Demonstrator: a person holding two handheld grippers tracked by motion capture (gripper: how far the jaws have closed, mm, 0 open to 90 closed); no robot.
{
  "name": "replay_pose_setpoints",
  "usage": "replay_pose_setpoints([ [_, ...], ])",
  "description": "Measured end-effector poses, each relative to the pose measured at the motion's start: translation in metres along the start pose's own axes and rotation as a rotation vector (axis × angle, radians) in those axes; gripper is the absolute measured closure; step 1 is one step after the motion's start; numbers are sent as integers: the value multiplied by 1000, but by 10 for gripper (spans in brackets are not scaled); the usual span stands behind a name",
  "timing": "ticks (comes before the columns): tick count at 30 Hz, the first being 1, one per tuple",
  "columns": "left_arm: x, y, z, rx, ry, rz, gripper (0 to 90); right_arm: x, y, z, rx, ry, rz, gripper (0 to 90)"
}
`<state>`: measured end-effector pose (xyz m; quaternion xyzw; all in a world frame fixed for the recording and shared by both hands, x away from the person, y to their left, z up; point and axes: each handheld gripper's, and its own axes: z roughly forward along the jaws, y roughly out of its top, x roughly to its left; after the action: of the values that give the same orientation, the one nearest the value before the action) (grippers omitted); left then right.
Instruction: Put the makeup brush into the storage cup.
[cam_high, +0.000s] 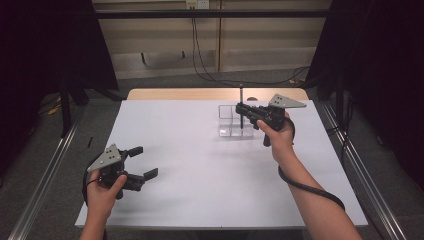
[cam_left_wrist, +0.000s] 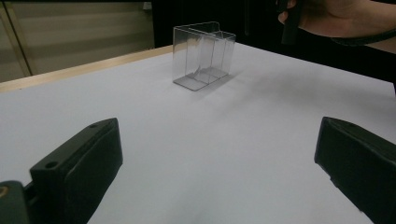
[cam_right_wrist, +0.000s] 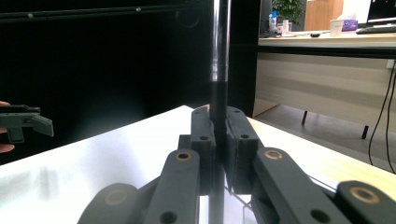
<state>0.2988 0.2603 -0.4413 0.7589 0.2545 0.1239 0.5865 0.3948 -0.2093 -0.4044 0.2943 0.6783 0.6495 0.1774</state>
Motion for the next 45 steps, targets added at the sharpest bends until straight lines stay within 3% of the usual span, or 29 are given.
replay_pose_setpoints([
  [45, -1, -1, 2, 12, 2, 3, 9, -18, 10, 5, -17, -66, 1, 834],
])
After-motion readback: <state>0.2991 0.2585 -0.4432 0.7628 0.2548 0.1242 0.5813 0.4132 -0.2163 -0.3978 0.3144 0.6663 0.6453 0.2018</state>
